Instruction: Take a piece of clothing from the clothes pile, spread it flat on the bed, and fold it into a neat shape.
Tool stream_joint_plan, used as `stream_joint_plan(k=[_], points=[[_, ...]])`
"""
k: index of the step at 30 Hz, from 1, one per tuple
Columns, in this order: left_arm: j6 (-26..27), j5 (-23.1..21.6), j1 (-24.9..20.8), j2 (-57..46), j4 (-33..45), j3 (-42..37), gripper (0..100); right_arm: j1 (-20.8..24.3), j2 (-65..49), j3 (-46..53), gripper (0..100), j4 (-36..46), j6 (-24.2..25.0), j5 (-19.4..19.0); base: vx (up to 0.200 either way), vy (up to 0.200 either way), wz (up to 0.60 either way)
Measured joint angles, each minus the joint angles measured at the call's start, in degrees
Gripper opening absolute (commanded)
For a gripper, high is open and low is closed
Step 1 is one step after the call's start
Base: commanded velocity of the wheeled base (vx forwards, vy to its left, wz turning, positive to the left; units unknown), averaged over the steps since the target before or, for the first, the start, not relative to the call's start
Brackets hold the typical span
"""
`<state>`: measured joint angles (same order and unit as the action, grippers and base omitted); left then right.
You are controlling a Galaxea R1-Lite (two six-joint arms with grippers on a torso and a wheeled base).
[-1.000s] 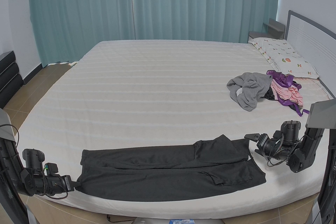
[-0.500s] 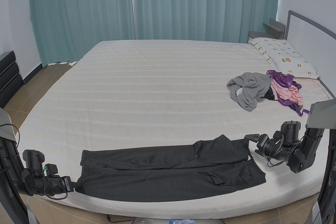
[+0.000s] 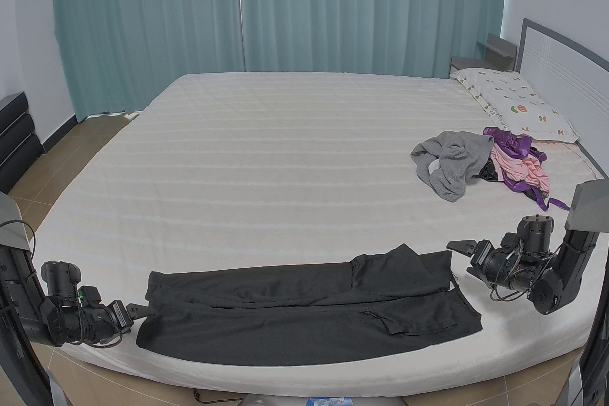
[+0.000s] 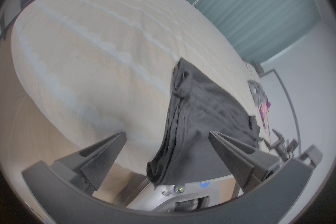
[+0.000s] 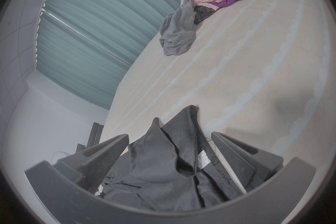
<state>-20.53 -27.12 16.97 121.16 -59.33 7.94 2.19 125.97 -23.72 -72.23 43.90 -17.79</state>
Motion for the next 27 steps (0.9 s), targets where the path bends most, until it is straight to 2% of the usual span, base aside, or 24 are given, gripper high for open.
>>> stream_joint_plan(k=[3,8,14,19,23,27], points=[[-3.9,-0.5,-0.2,-0.4,0.0,1.2,100,1.3,-1.1,-0.4,100,0.5,0.0,0.5,0.0,0.0,0.0],[-4.8,-2.3,-0.4,-2.1,0.0,0.6,100,4.4,-3.3,0.7,100,1.0,0.2,1.8,0.0,0.0,0.0],[-6.2,-3.8,-0.5,-4.0,0.0,-1.0,100,8.1,-6.9,8.0,100,-0.7,3.1,1.9,-0.033,0.0,0.0],[-10.2,-4.1,-1.3,-5.1,-0.1,-1.6,100,13.4,-8.7,15.7,100,-6.9,7.5,2.1,-0.2,0.0,0.0],[-11.5,-4.1,-2.0,-5.5,-0.1,-1.9,100,16.3,-7.9,19.8,100,-13.1,9.5,2.5,0.0,0.0,0.0],[-12.0,-4.0,-2.6,-5.4,-0.1,-1.9,100,19.3,-4.6,22.0,100,-16.5,11.1,6.4,0.0,0.0,0.0]])
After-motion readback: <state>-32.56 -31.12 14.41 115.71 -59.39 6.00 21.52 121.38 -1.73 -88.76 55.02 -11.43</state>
